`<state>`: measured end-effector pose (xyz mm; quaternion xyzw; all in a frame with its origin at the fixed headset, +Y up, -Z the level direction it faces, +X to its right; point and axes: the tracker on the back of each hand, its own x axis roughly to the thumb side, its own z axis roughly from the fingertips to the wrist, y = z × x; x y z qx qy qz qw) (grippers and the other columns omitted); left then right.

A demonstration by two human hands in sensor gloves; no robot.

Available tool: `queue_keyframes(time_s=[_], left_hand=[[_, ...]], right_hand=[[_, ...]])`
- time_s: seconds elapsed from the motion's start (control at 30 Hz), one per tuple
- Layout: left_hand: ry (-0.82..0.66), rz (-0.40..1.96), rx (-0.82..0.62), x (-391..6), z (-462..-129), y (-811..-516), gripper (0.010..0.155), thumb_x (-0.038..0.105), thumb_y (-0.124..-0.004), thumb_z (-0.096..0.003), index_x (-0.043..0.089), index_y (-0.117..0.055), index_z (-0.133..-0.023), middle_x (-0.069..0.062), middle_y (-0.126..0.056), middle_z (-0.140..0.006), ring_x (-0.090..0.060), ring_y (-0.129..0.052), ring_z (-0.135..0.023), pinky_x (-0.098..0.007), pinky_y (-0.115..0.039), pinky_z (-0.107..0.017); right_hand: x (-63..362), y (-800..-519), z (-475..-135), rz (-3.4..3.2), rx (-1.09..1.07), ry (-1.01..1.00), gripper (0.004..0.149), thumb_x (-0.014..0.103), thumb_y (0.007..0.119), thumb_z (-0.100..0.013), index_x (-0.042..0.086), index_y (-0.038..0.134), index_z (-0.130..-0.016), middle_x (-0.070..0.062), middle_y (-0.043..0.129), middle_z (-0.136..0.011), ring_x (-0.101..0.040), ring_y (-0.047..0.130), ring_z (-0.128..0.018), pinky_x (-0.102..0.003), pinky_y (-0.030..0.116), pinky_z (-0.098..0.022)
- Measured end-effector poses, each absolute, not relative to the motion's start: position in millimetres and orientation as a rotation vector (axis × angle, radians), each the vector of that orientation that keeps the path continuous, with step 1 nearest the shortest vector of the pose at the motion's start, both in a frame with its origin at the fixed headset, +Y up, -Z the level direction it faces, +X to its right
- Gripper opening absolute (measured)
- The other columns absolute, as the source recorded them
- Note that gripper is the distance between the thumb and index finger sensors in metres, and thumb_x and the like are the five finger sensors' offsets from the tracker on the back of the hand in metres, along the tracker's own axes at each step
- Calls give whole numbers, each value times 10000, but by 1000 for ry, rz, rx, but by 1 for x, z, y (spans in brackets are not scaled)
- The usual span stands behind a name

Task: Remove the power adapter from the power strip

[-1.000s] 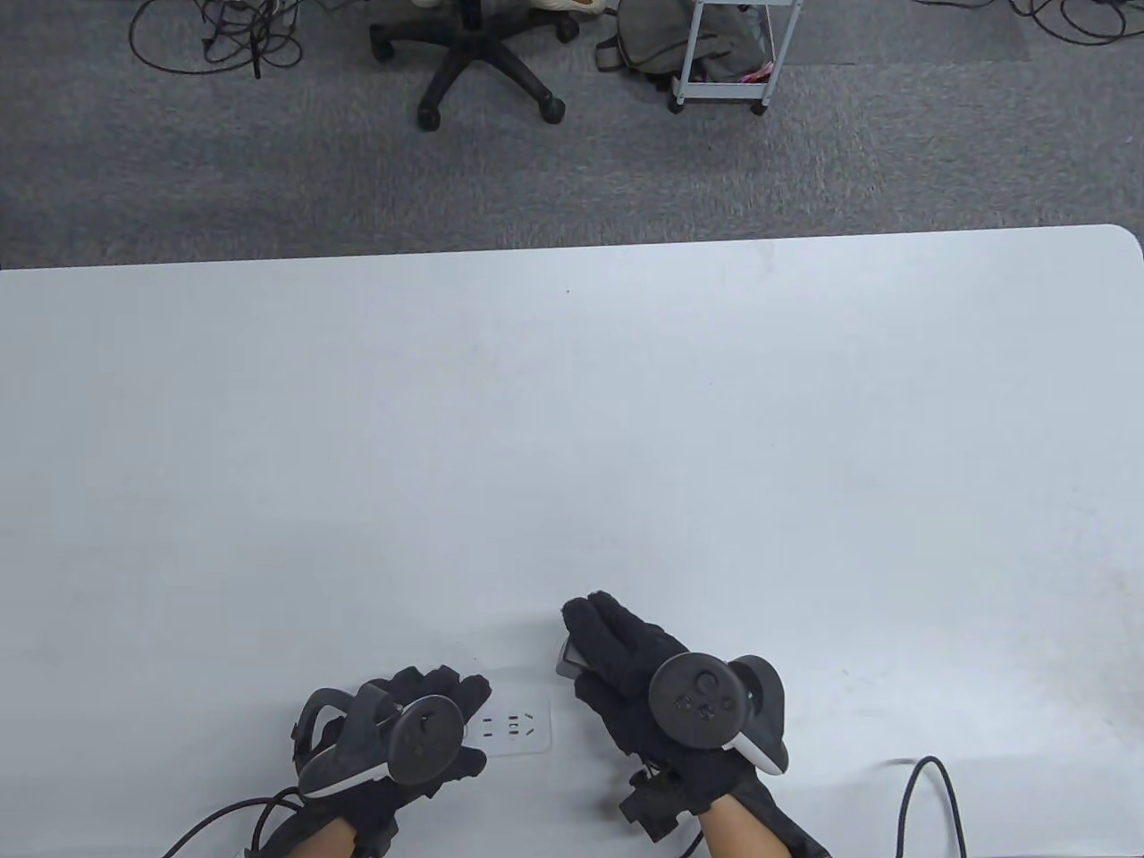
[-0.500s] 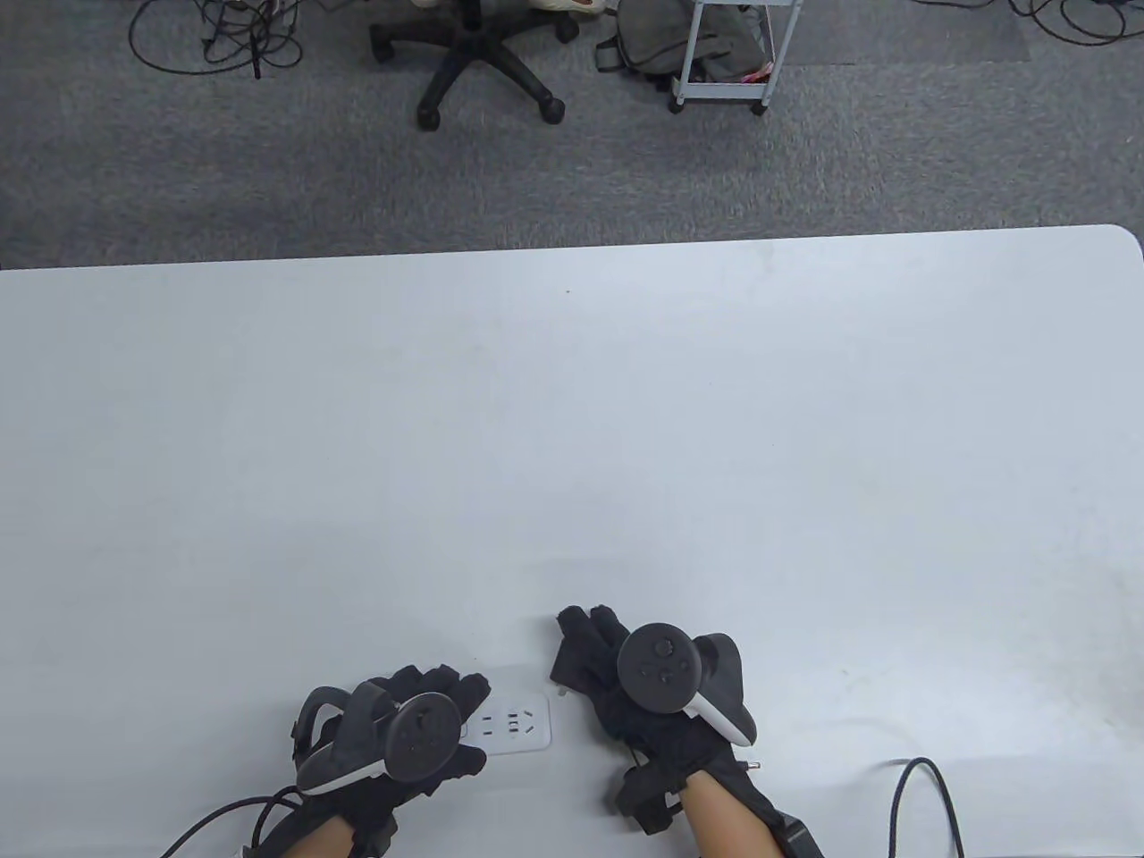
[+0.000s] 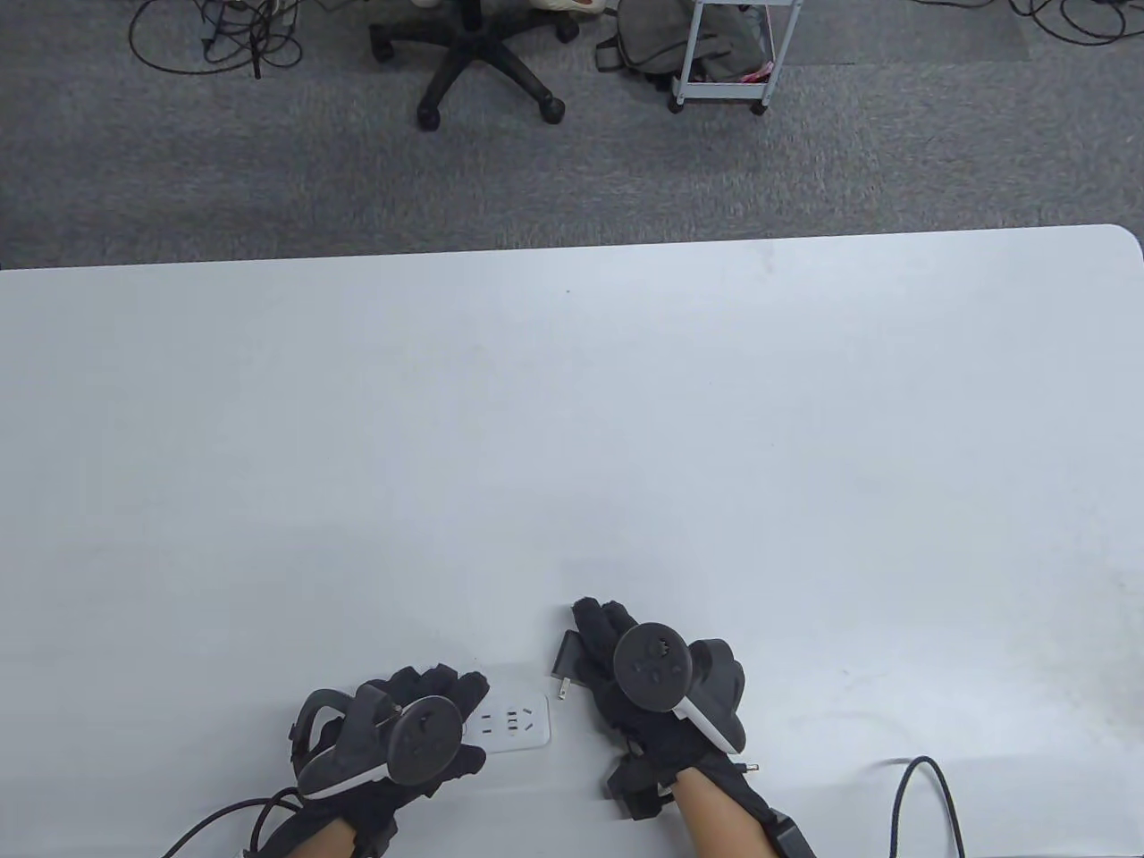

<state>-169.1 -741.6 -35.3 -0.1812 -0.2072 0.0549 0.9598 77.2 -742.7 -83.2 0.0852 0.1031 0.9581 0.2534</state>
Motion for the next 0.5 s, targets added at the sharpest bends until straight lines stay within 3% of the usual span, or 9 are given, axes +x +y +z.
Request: queue_keyframes(time_s=[0.1, 0.13, 0.2, 0.3, 0.5], left_hand=[[-418, 97, -365, -169, -34, -741, 772, 613, -785, -369, 252, -662, -1040, -70, -776, -1040, -347, -871, -760, -532, -675, -613], [-412, 90, -362, -170, -34, -740, 782, 625, -781, -366, 255, -658, -1044, -78, -761, -1056, -339, -867, -779, -538, -670, -621], [-401, 88, -342, -175, -33, -738, 816, 651, -771, -360, 264, -622, -1062, -87, -713, -1095, -342, -842, -838, -553, -655, -638], [-353, 113, -239, -188, -33, -730, 861, 681, -740, -365, 282, -534, -1099, -97, -612, -1156, -351, -781, -920, -593, -615, -671], [-243, 127, -62, -208, -32, -719, 925, 720, -708, -358, 321, -400, -1133, -100, -431, -1229, -420, -579, -1078, -653, -522, -717]], right_hand=[[77, -728, -80, 2577, 296, 120, 584, 390, 804, -411, 285, 642, -962, -135, 733, -988, -351, 904, -575, -544, 660, -616], [77, -723, -79, 2571, 318, 98, 626, 413, 809, -400, 308, 601, -982, -115, 689, -1026, -345, 876, -673, -556, 618, -654], [78, -717, -78, 2567, 341, 74, 744, 460, 824, -376, 371, 462, -1020, -69, 535, -1118, -337, 745, -889, -586, 527, -707], [84, -714, -74, 2619, 348, 102, 836, 522, 832, -345, 433, 348, -1021, -9, 337, -1177, -333, 491, -1057, -617, 328, -768], [103, -722, -67, 2696, 335, 127, 896, 600, 810, -318, 496, 232, -994, 46, 130, -1177, -280, 196, -1132, -617, 128, -767]])
